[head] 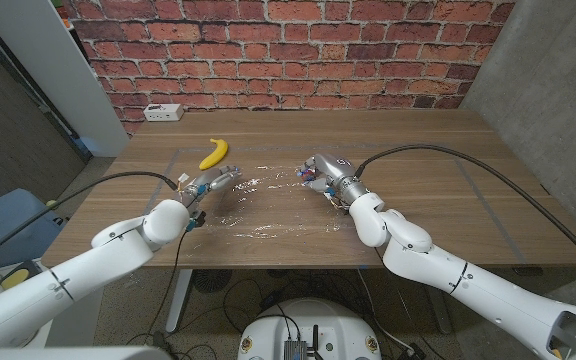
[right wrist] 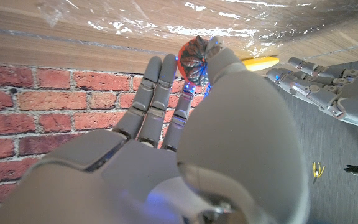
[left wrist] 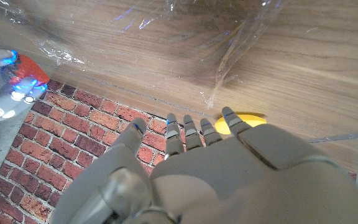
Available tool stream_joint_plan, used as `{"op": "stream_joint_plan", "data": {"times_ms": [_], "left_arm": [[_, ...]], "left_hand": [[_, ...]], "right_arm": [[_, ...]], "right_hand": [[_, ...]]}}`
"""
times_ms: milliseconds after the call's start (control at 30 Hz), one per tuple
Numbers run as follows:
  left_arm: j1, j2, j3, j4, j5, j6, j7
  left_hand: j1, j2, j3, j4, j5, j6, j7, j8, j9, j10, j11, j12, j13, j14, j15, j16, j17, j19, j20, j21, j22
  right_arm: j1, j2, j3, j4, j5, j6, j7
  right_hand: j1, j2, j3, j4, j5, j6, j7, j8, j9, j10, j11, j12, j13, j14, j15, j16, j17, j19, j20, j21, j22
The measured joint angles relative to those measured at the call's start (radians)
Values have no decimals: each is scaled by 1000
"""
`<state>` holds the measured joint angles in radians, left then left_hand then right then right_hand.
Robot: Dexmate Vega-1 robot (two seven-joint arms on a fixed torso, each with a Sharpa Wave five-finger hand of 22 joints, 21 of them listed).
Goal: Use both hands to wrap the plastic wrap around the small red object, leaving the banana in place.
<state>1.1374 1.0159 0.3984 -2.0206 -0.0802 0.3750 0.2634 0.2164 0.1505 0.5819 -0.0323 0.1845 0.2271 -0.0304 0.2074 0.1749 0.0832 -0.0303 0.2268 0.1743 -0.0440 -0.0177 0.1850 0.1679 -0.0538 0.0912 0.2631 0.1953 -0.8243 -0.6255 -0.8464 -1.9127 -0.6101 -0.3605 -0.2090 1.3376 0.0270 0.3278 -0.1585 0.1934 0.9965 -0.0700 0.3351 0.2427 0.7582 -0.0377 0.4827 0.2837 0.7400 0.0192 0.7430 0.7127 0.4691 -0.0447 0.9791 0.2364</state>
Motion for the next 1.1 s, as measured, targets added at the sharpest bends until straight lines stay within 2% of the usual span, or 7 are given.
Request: {"op": "stream_joint_plan", "data": {"times_ms": [200, 367, 700, 867, 933, 1000, 1100], "left_arm": [[-8, 11, 11, -13, 14, 38, -10], [-18, 17, 19, -18, 22, 67, -20], [-42, 20, 34, -15, 27, 93, -41], [-55, 19, 42, -6, 29, 96, -49], [-58, 18, 43, -3, 29, 96, -52], [-65, 16, 46, 2, 30, 96, -55], [-70, 15, 49, 7, 30, 96, -59]], "left_hand": [[5, 5, 4, -4, -4, 5, 5, 0, 0, 5, -5, 0, 0, 7, 0, 0, 0, 0, 0, 0, 0], [12, 6, 7, -7, -4, 12, 12, 0, 0, 11, 0, 0, 0, 7, 0, 0, 0, 0, 0, 0, 0], [15, 4, 11, -11, -4, 24, 14, 0, 0, 16, -5, 0, 0, 11, -4, 0, 0, 4, -4, 0, 3], [19, 8, 14, -14, -4, 28, 18, 0, 0, 21, 0, 0, 3, 12, -5, 0, 0, 4, -4, 0, 3], [18, 8, 15, -15, -4, 28, 18, 0, 0, 21, 0, 0, 6, 12, -5, -4, 0, 4, -4, 0, 3], [18, 8, 15, -15, -4, 28, 18, 0, 0, 21, 0, 0, 6, 12, -5, -4, 0, 6, -6, 0, 3], [18, 8, 15, -15, -11, 28, 18, -4, 0, 21, 0, 0, 6, 12, -5, -4, 0, 7, -7, 0, 3]], "right_arm": [[26, 28, -11, 43, 3, 40, 18], [52, 53, -22, 85, 12, 74, 37], [99, 94, -46, 165, 27, 114, 72], [123, 113, -59, 201, 35, 117, 98], [131, 118, -63, 211, 38, 115, 109], [138, 123, -67, 220, 41, 111, 118], [157, 134, -79, 244, 47, 96, 142]], "right_hand": [[0, 0, 0, 0, 0, 0, 0, 0, 2, 0, 0, 0, 0, 0, 0, -4, 5, 0, 0, 8, -6], [-2, 2, -1, 1, -1, 0, 0, 0, 2, 0, 0, 0, 0, 3, -3, -8, 7, -9, -2, 16, -6], [-3, 3, -1, 1, 0, 0, 0, 0, 1, 0, 0, -5, 0, 7, -7, -25, 12, -9, -2, 31, -10], [-6, 6, -1, 1, 1, -23, -6, -21, 2, 10, 3, -49, 0, 8, -21, -68, 12, -32, 0, 60, -17], [-6, 6, -1, 1, 6, -45, -5, -37, 4, -2, -9, -69, 1, 1, -31, -92, 6, -45, -2, 71, -23], [-6, 6, -1, 1, 8, -64, -6, -51, 1, -13, -26, -88, 74, -6, -38, -113, 4, -57, 0, 86, -27], [-10, 10, -3, 3, 8, -86, -7, -67, -2, -34, -32, -105, 97, -12, -43, -137, -6, -68, 0, 92, -34]]}}
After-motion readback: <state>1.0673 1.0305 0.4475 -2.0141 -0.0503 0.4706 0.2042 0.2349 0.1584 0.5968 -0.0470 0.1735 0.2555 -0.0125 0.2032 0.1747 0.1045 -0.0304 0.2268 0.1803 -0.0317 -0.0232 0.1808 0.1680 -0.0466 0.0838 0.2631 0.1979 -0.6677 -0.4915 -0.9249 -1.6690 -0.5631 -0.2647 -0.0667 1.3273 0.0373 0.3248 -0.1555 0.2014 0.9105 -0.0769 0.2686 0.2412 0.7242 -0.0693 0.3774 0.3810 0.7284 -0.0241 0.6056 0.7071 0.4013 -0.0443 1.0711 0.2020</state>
